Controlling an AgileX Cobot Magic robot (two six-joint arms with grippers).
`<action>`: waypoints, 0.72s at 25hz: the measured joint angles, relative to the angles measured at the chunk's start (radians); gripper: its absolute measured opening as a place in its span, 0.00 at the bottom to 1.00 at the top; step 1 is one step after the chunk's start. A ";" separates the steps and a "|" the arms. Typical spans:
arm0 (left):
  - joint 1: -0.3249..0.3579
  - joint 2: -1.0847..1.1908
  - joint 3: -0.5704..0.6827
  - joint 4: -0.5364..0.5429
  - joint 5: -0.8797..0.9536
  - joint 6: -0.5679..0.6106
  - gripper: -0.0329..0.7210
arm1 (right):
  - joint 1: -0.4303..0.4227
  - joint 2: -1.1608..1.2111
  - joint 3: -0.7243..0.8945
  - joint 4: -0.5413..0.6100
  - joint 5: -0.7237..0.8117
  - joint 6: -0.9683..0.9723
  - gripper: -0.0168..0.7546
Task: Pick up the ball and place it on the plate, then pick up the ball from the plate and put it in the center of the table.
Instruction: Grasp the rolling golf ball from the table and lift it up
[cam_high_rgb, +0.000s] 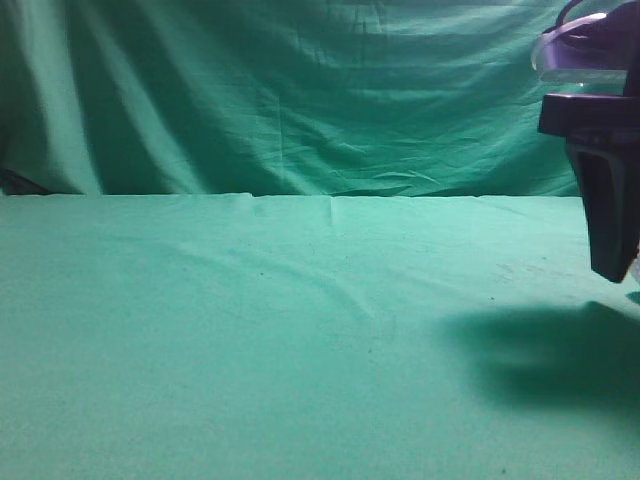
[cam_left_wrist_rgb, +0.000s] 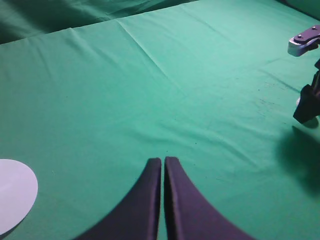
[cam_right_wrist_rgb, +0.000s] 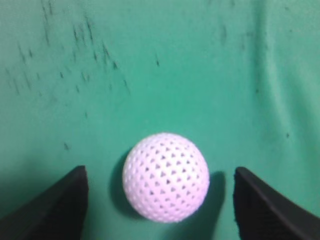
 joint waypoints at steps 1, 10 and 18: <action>0.000 0.000 0.000 0.000 0.000 0.000 0.04 | 0.000 0.004 -0.003 0.000 -0.012 -0.001 0.71; 0.000 0.000 0.000 0.000 0.000 0.000 0.04 | 0.000 0.050 -0.007 0.000 -0.037 -0.006 0.47; 0.000 0.000 0.000 0.000 0.000 0.002 0.04 | 0.000 0.055 -0.083 -0.002 -0.001 -0.005 0.46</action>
